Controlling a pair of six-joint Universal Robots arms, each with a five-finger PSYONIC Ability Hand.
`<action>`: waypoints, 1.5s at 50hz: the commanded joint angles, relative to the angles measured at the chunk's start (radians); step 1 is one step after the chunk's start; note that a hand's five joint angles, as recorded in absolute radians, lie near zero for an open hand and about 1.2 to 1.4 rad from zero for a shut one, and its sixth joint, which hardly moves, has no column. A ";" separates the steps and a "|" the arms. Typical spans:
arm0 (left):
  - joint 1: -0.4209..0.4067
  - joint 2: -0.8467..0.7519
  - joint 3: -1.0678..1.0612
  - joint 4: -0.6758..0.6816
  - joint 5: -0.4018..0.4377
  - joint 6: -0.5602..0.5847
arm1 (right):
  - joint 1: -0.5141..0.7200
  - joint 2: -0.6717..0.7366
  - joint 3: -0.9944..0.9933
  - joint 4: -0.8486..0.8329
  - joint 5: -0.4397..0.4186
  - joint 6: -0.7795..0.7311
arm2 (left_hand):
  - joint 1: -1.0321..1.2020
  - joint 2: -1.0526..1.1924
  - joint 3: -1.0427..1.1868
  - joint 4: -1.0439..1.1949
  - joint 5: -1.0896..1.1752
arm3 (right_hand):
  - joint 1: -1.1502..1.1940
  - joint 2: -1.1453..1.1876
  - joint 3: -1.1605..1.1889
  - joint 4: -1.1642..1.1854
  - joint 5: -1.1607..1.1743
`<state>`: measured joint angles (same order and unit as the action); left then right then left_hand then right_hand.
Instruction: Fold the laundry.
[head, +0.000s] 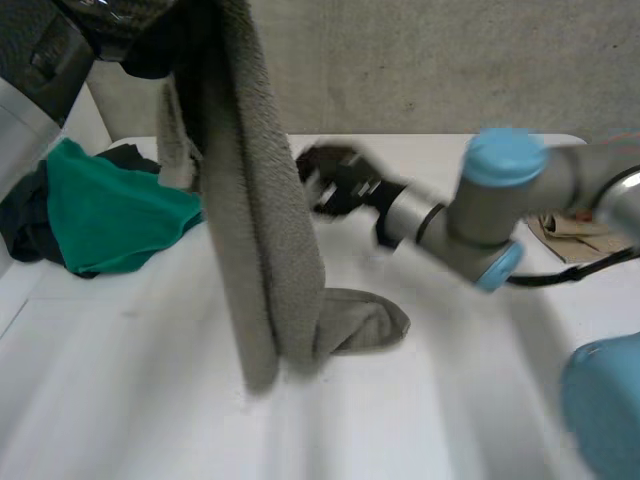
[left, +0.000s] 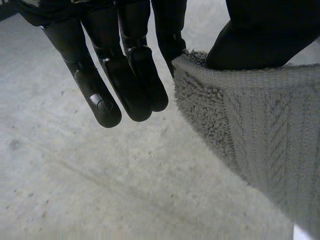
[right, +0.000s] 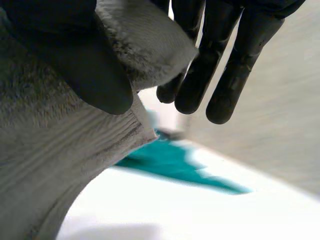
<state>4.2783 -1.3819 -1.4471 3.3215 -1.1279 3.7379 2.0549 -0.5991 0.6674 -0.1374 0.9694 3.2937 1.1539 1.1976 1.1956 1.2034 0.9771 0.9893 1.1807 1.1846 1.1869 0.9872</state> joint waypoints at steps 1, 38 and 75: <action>0.061 -0.008 0.010 0.007 -0.044 -0.001 | -0.148 -0.289 0.188 -0.099 0.226 -0.077 | 0.242 0.199 0.201 0.193 0.245 | 0.407 0.216 0.212 0.209 0.235; -0.003 -0.148 -0.245 0.007 -0.153 0.013 | -0.182 -0.466 0.508 0.027 0.255 -0.559 | 0.242 0.199 0.201 0.193 0.245 | 0.407 0.216 0.212 0.209 0.235; -0.021 -0.055 -0.279 0.018 -0.158 0.013 | -0.168 -0.360 0.653 0.338 0.244 -0.413 | 0.242 0.199 0.201 0.193 0.245 | -0.655 -0.846 -0.850 -0.852 -0.827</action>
<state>4.2578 -1.4337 -1.7429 3.3393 -1.2840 3.7517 1.8940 -0.9627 1.2453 0.1821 1.2775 2.8484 1.1539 1.1976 1.1957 1.2036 0.9771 0.2076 0.2336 0.2295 0.2414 0.0758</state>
